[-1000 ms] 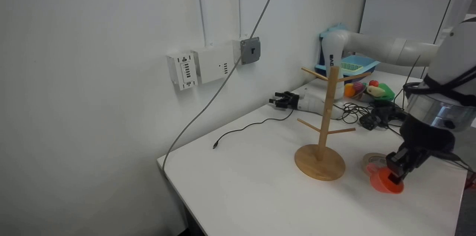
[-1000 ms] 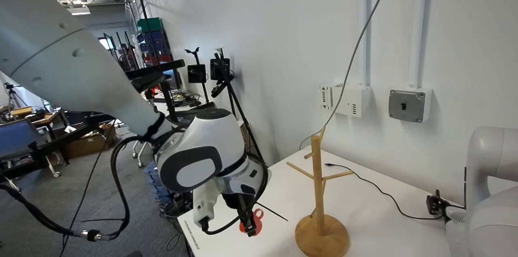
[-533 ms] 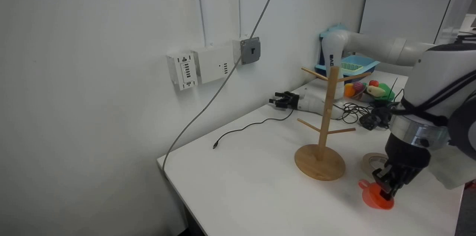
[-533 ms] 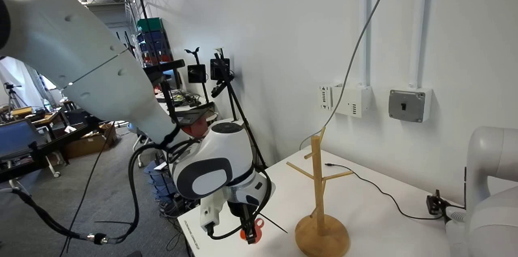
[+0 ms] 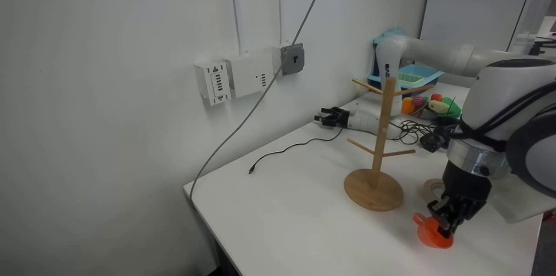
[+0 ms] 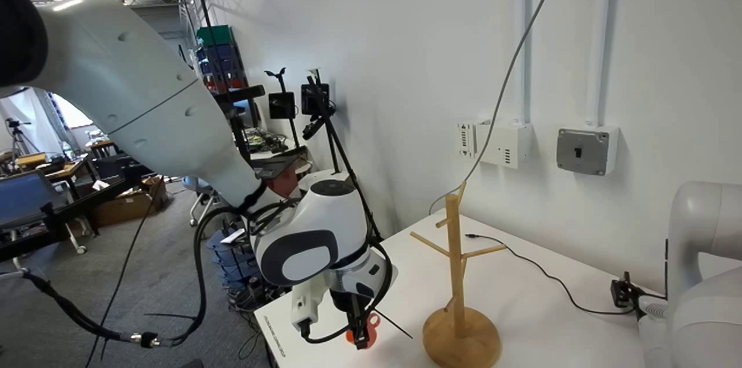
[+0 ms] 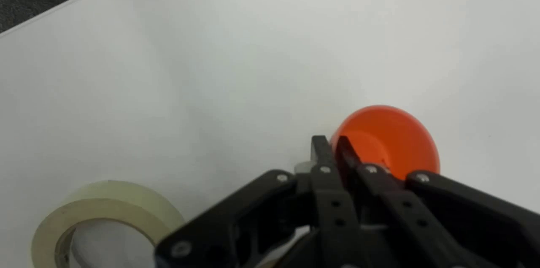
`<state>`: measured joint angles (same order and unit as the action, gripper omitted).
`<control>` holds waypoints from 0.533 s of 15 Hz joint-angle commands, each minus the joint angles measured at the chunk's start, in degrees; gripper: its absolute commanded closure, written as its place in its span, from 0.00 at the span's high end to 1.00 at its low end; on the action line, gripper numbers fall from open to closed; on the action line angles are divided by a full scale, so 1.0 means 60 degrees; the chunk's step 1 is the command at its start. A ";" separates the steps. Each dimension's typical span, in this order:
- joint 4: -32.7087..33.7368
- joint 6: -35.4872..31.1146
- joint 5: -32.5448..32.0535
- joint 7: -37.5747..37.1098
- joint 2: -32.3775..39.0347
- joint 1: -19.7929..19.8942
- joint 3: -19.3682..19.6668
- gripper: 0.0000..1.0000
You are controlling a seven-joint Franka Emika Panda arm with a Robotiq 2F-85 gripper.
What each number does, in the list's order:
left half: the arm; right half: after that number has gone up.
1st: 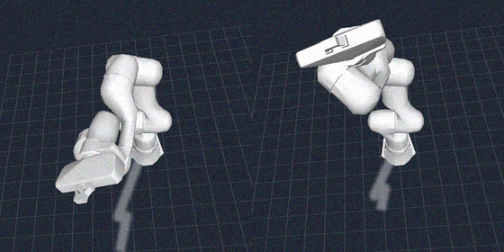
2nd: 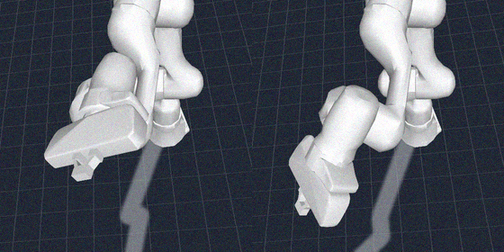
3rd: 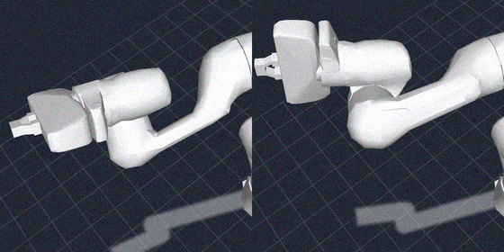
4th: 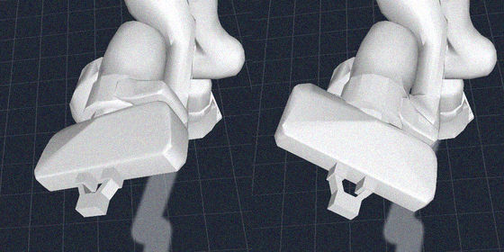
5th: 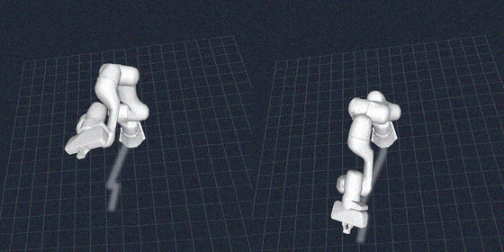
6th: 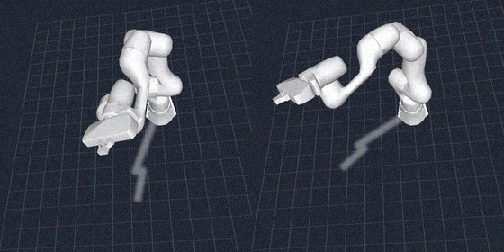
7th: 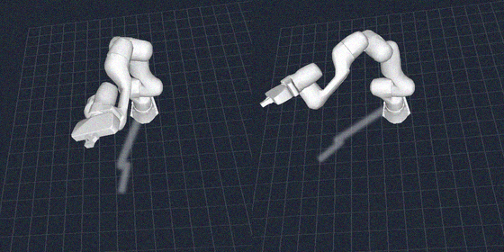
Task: Take the cup off the stand and place it on the table
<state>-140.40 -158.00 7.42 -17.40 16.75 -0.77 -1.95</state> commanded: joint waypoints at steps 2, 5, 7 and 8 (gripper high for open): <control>0.0212 0.0083 0.0409 -0.0019 0.0349 -0.0116 0.0017 0.02; 0.0326 0.0051 0.0587 -0.0069 0.0596 -0.0124 -0.0009 0.02; 0.0528 0.0208 0.0922 -0.0063 0.0759 -0.0049 -0.0135 0.02; 0.0636 0.0300 0.1154 -0.0066 0.0840 0.0002 -0.0210 0.02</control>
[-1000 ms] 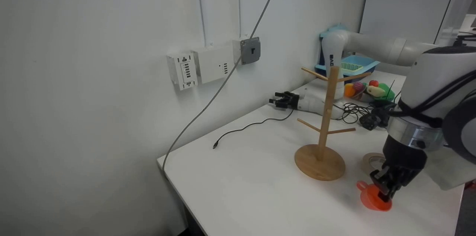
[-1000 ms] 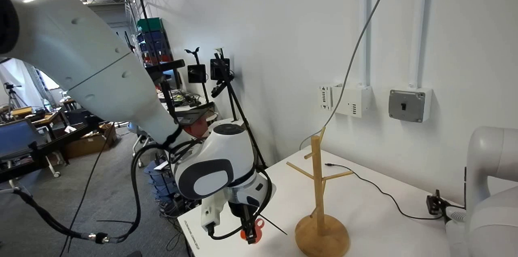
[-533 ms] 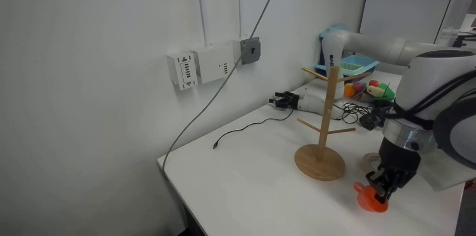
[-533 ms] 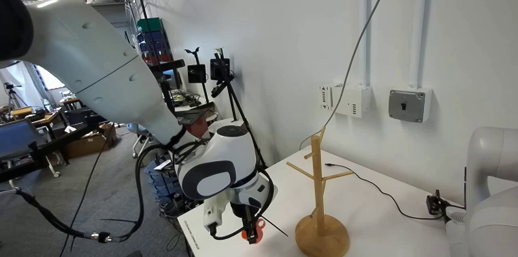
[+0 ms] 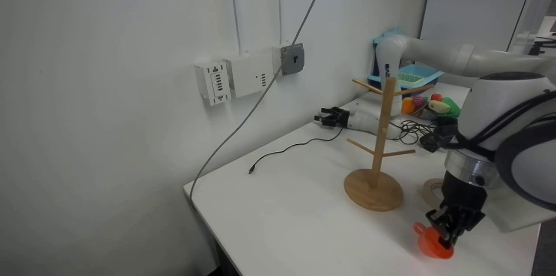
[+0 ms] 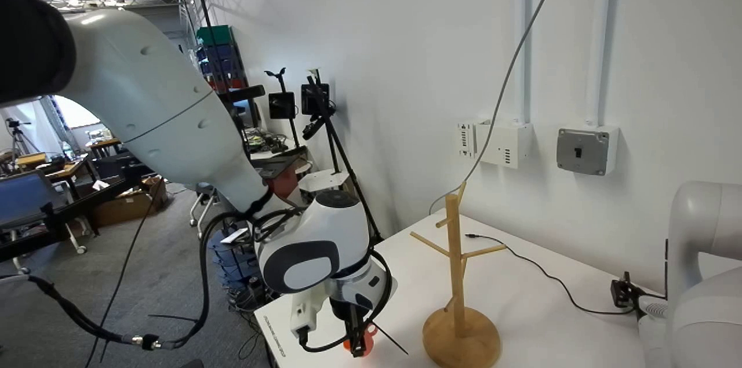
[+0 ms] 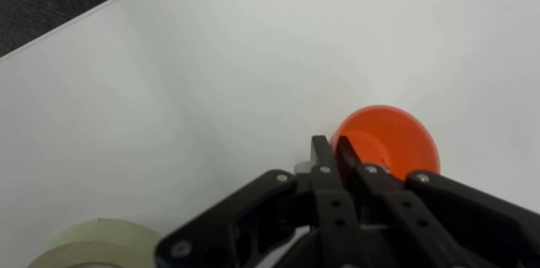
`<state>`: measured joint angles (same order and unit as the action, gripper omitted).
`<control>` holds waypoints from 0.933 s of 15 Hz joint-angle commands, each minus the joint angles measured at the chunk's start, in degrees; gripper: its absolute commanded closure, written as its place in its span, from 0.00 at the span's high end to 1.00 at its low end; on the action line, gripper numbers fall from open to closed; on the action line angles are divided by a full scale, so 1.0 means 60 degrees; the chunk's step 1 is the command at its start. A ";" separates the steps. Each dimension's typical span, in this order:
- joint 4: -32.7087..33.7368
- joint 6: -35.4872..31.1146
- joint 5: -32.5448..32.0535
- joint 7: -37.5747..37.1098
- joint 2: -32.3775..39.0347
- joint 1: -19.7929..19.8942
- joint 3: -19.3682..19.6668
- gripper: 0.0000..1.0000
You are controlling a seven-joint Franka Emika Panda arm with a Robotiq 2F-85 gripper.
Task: Take the cup off the stand and place it on the table
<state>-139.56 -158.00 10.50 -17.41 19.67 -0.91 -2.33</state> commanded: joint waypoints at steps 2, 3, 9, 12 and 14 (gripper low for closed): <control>0.0688 0.0467 0.1051 -0.0138 0.0518 0.0052 -0.0225 0.02; 0.0755 0.0499 0.1187 -0.0177 0.0595 0.0037 -0.0228 0.02; 0.0391 0.0176 0.0913 0.0024 0.0374 -0.0094 -0.0074 0.07; 0.0391 0.0176 0.0912 0.0024 0.0374 -0.0094 -0.0074 0.07; 0.0372 0.0156 0.0908 0.0036 0.0363 -0.0102 -0.0083 0.02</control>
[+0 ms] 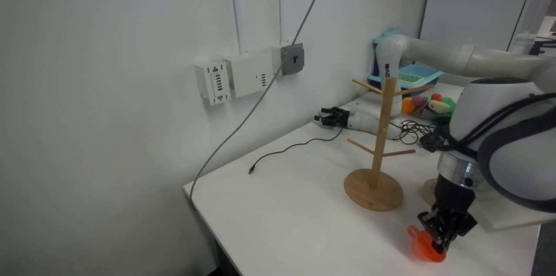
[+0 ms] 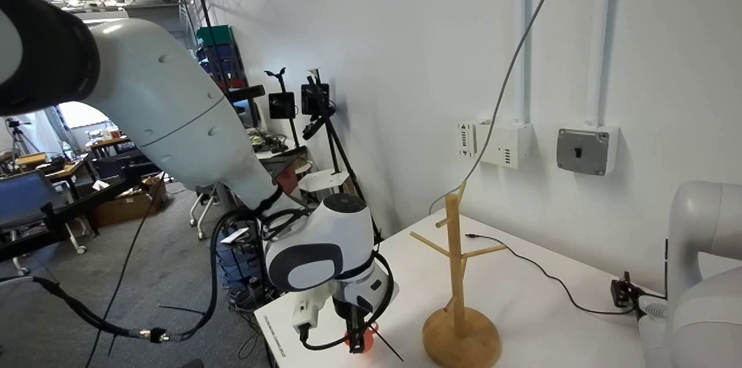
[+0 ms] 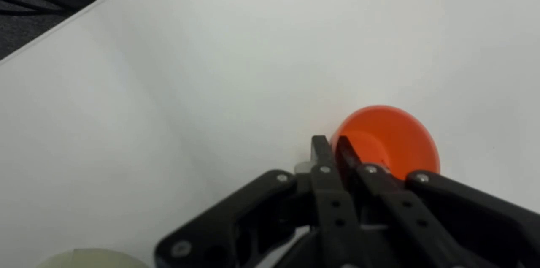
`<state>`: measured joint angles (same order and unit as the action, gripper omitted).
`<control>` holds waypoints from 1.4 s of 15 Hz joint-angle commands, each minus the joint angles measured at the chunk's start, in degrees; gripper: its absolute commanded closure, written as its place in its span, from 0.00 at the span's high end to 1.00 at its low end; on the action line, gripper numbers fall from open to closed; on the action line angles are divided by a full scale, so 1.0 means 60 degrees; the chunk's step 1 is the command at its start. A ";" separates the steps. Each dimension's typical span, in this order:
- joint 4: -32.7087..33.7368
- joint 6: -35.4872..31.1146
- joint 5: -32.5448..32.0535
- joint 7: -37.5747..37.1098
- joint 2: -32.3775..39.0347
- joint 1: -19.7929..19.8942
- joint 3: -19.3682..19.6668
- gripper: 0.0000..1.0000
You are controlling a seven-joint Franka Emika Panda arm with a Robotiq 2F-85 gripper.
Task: Take the cup off the stand and place it on the table
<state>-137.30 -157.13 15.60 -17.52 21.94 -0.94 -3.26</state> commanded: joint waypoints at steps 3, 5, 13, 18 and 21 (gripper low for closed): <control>0.0003 -0.0075 0.0092 -0.0104 0.0015 -0.0167 0.0080 0.02; 0.0111 0.0011 0.0155 -0.0276 0.0095 -0.0207 0.0083 0.02; 0.0613 0.0263 0.0200 -0.0216 0.0418 0.0079 0.0209 0.40; 0.0619 0.0145 0.0134 -0.0409 0.0424 -0.0062 0.0328 0.77; 0.0302 -0.0082 -0.0065 -0.0657 0.0161 -0.0421 0.0394 0.98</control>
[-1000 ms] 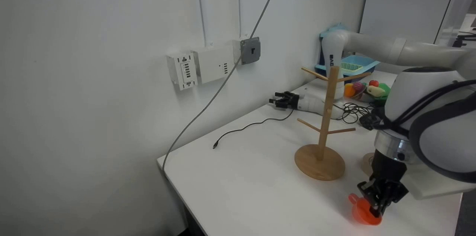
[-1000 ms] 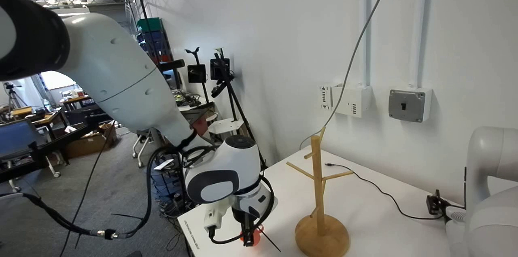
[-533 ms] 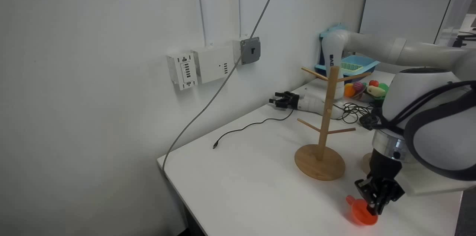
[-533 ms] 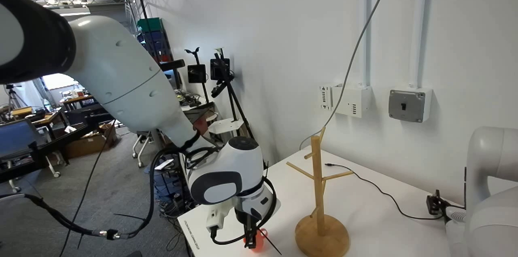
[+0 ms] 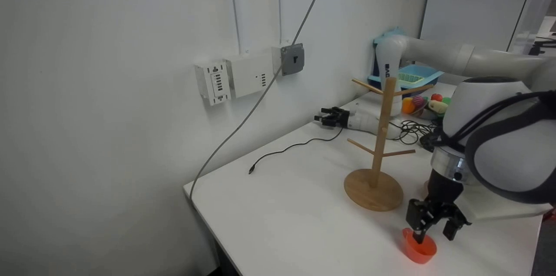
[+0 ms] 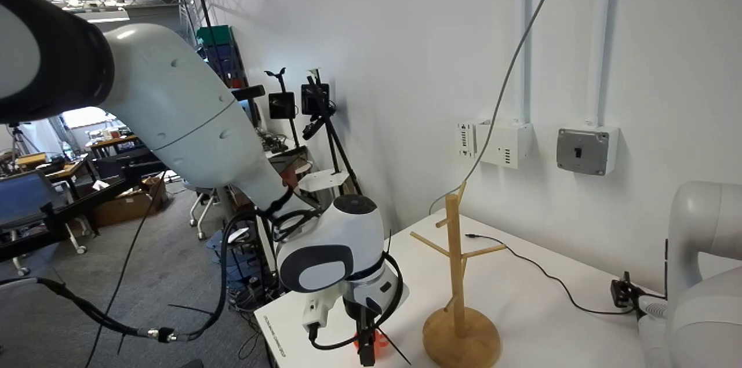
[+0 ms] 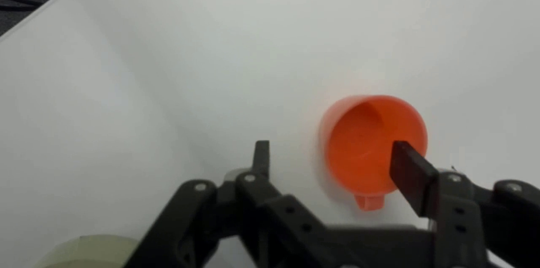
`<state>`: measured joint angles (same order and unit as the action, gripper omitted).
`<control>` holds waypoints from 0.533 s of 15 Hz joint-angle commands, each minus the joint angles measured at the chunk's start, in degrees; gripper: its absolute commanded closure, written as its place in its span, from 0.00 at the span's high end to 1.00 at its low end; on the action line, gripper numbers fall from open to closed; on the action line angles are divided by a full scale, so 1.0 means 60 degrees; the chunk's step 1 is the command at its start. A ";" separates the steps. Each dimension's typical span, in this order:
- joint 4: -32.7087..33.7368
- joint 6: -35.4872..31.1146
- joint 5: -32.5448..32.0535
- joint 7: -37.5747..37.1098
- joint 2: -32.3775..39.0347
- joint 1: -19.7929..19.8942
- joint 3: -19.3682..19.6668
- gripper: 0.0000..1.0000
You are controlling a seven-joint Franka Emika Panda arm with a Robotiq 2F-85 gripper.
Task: Take the cup off the stand and place it on the table
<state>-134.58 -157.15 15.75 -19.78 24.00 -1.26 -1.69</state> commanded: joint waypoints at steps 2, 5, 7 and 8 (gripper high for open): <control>-0.0392 -0.0324 -0.0335 -0.0314 -0.0474 -0.0631 0.0227 1.00; -0.0899 -0.1031 -0.1054 -0.0633 -0.1089 -0.1294 0.0579 1.00; -0.1299 -0.1709 -0.1874 -0.1075 -0.1533 -0.1894 0.1046 1.00; -0.1466 -0.2013 -0.2295 -0.1298 -0.1724 -0.2178 0.1308 1.00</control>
<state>-138.33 -164.48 8.13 -23.42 19.15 -9.12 1.56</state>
